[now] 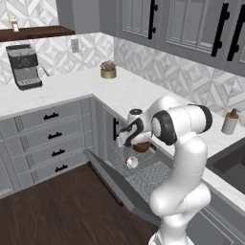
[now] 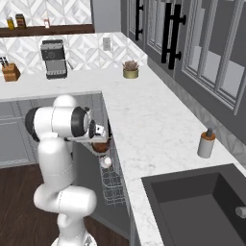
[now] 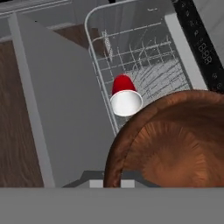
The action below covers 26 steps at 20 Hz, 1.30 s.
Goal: Pick up the cup and bowl from the counter, place them in the dishwasher, and close the dishwasher door.
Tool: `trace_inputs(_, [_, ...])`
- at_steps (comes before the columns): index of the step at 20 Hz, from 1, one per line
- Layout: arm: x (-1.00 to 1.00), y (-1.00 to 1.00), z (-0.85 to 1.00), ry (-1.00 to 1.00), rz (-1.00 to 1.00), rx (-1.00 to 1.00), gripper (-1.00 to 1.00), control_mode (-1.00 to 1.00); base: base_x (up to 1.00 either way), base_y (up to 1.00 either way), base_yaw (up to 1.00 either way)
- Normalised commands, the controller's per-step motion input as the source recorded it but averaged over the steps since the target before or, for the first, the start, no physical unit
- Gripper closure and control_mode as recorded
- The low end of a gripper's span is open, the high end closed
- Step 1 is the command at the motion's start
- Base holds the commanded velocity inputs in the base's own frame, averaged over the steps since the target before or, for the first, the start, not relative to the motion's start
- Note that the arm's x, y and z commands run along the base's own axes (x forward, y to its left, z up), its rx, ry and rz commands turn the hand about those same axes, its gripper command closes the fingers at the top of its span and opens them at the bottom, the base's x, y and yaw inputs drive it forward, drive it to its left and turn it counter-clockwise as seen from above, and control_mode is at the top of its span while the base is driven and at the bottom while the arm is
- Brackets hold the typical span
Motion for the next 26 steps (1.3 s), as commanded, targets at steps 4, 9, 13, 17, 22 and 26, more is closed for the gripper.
trace_inputs(4, [0.43, 0.01, -0.82, 0.01, 0.00, 0.14, 1.00, -1.00, 0.00, 0.00, 0.00])
trace_inputs(9, [0.29, 0.01, -0.67, 0.00, -0.02, 0.03, 1.00, -1.00, 0.00, 0.00, 0.00])
trace_inputs(13, [0.11, 0.18, -0.25, 0.04, -0.09, -0.11, 1.00, -1.00, 0.00, 0.00, 0.00])
trace_inputs(17, [0.19, 0.09, -0.16, 0.08, -0.22, -0.02, 1.00, -1.00, 0.00, 0.00, 0.00])
trace_inputs(22, [0.36, 0.02, -0.49, 0.04, -0.25, 0.00, 1.00, -1.00, 0.00, 0.00, 0.00])
trace_inputs(26, [0.16, 0.03, -0.30, -0.01, -0.42, 0.00, 1.00, -1.00, 0.00, 0.00, 0.00])
